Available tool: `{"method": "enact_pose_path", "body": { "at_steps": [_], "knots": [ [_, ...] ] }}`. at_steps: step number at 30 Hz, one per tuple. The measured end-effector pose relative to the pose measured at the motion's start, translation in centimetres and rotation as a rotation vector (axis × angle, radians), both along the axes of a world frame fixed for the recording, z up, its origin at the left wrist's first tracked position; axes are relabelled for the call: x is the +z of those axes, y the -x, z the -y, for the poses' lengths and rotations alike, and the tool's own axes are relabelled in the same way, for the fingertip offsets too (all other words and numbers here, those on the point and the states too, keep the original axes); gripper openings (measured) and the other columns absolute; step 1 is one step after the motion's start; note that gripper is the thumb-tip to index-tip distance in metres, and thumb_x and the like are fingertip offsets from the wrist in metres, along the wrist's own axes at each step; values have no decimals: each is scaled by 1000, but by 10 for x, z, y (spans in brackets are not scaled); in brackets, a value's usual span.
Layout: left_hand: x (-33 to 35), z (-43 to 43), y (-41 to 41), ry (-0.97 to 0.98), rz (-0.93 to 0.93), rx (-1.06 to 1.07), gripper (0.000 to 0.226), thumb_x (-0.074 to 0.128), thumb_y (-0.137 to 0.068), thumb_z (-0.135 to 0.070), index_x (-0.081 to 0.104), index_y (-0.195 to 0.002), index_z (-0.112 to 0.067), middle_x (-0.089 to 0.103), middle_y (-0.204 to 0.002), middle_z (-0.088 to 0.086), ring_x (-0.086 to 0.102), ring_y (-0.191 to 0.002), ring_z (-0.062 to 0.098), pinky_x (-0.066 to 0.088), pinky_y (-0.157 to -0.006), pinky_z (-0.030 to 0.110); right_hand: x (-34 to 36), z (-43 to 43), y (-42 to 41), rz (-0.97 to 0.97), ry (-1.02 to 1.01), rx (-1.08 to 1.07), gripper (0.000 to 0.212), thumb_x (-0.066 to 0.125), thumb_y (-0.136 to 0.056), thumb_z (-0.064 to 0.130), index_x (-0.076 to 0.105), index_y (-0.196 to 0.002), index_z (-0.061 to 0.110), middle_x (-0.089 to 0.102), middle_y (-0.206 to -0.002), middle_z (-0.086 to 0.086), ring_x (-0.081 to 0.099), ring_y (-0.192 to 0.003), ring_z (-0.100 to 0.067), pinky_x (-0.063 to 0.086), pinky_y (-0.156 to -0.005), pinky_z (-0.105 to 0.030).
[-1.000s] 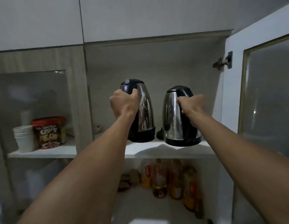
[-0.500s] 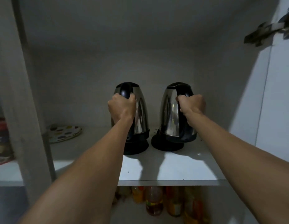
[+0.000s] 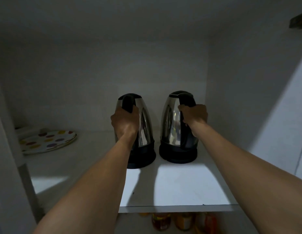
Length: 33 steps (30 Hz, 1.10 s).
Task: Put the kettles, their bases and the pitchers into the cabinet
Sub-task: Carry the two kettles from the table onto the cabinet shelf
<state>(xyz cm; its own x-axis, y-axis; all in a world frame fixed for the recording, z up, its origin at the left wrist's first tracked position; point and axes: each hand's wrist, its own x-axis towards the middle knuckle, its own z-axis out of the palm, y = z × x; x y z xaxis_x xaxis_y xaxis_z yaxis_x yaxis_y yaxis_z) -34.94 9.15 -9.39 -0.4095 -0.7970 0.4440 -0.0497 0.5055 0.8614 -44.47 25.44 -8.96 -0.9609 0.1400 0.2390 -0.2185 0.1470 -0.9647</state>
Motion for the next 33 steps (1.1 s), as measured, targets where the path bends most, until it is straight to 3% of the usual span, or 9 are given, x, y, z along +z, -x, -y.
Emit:
{"method": "enact_pose_path", "body": {
  "at_steps": [3, 6, 10, 16, 19, 23, 26, 30, 33],
  "knots": [
    [-3, -6, -3, 3, -17, -34, 45, 53, -93, -42, 61, -103, 2, 65, -100, 13, 63, -85, 29, 43, -64, 26, 1, 0, -2, -7, -24, 28, 36, 71, -76, 32, 65, -95, 3, 73, -91, -21, 66, -68, -31, 47, -53, -31],
    [-9, -11, -12, 3, -44, -43, 31, 53, -94, -36, 56, -96, -5, 57, -84, 3, 56, -73, 22, 39, -53, 20, -1, -3, -6, -1, -37, 16, 42, 69, -75, 30, 68, -101, -3, 73, -89, -22, 63, -63, -31, 44, -48, -28],
    [-14, -18, -28, -35, -79, -22, 24, 54, -90, -27, 61, -95, -5, 59, -83, 7, 54, -70, 25, 41, -62, 27, -9, -12, -17, 10, -41, 31, 33, 67, -77, 28, 65, -95, 1, 67, -78, -16, 60, -55, -28, 42, -42, -24],
    [-22, -27, -39, -4, -65, 8, 27, 55, -88, -24, 65, -97, 0, 67, -89, 15, 55, -70, 26, 41, -61, 29, -18, -11, -29, -8, -101, 12, 41, 66, -72, 33, 68, -102, 5, 74, -91, -17, 73, -80, -36, 60, -64, -37],
    [-24, -27, -38, -13, -79, 32, 26, 56, -88, -22, 61, -102, -1, 67, -96, 18, 61, -80, 34, 41, -64, 30, -18, -9, -34, 8, -113, -17, 39, 66, -69, 33, 70, -97, 6, 75, -88, -17, 73, -79, -36, 62, -68, -39],
    [-34, -29, -37, -15, -86, 47, 28, 59, -87, -19, 57, -109, -3, 67, -102, 18, 63, -94, 37, 39, -67, 30, -46, -8, -46, -6, -132, -107, 29, 71, -73, 25, 72, -94, 6, 74, -90, -17, 70, -84, -36, 58, -73, -39],
    [-55, -28, -35, -35, -84, 58, 30, 65, -82, -20, 62, -106, -1, 63, -104, 19, 61, -98, 37, 46, -77, 36, -94, -2, -58, 33, -92, -141, 46, 81, -67, 37, 73, -100, 7, 70, -97, -18, 67, -88, -36, 56, -75, -39],
    [-103, -10, -23, -104, -7, -16, 36, 75, -72, -24, 71, -100, -1, 62, -109, 20, 54, -111, 36, 50, -94, 41, -114, 13, -55, 25, -62, -189, 50, 88, -69, 27, 70, -108, 3, 47, -81, -2, 58, -103, -41, 50, -95, -50],
    [-117, 2, -9, -166, -65, -88, 37, 80, -68, -21, 70, -98, -1, 65, -109, 19, 61, -105, 37, 54, -89, 42, -117, 25, -41, 25, -88, -216, 48, 88, -68, 23, 68, -107, 3, 55, -107, -20, 60, -98, -44, 50, -95, -48]
  ]
}}
